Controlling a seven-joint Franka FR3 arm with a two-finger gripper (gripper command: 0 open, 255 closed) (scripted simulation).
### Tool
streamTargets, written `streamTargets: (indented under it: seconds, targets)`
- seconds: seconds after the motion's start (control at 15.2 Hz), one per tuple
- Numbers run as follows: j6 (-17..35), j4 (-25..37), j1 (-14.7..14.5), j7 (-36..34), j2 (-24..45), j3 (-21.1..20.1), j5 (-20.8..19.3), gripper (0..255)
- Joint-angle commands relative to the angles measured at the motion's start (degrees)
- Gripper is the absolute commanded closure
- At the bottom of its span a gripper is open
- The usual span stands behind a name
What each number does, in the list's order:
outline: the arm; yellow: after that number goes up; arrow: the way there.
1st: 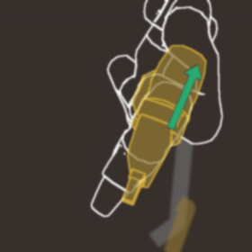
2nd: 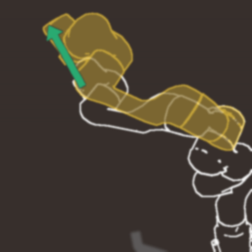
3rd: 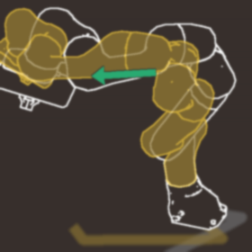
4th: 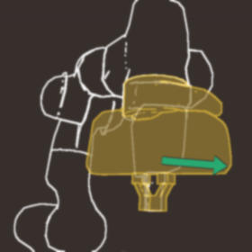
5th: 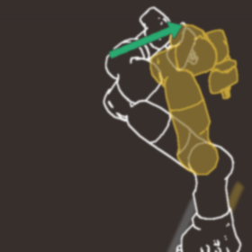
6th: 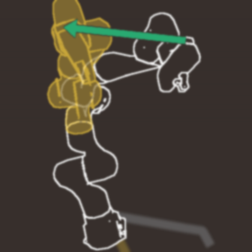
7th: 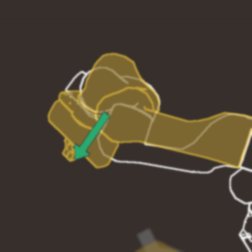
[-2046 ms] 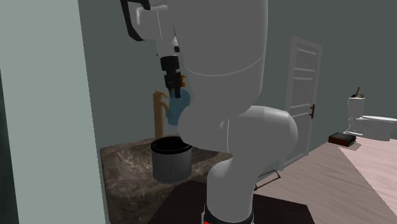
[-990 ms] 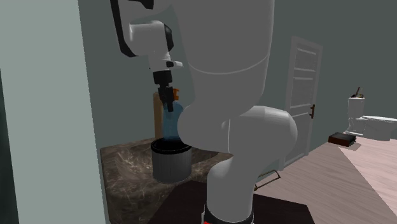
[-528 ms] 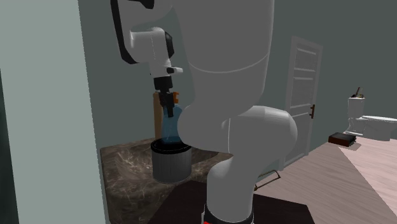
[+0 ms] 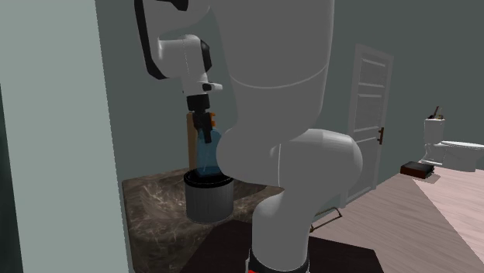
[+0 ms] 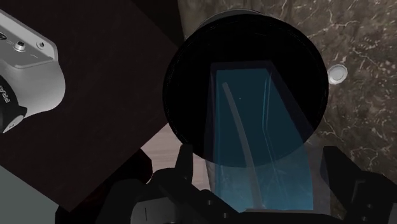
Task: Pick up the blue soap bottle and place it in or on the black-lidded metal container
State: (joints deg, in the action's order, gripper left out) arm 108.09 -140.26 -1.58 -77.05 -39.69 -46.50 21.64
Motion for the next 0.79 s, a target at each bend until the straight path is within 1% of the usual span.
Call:
streamTargets:
  seconds: [0.0,0.13,0.4,0.73]
  targets:
    - [-0.1,-0.1,-2.6,-0.1,-2.9,-0.6,0.1,0]
    - [0.4,0.0,-1.9,0.5,-2.3,-0.5,-0.3,0]
    - [-6.9,6.4,-1.9,0.1,-3.1,2.2,-1.9,0]
    - [-6.9,6.4,-1.9,0.1,-3.1,2.2,-1.9,0]
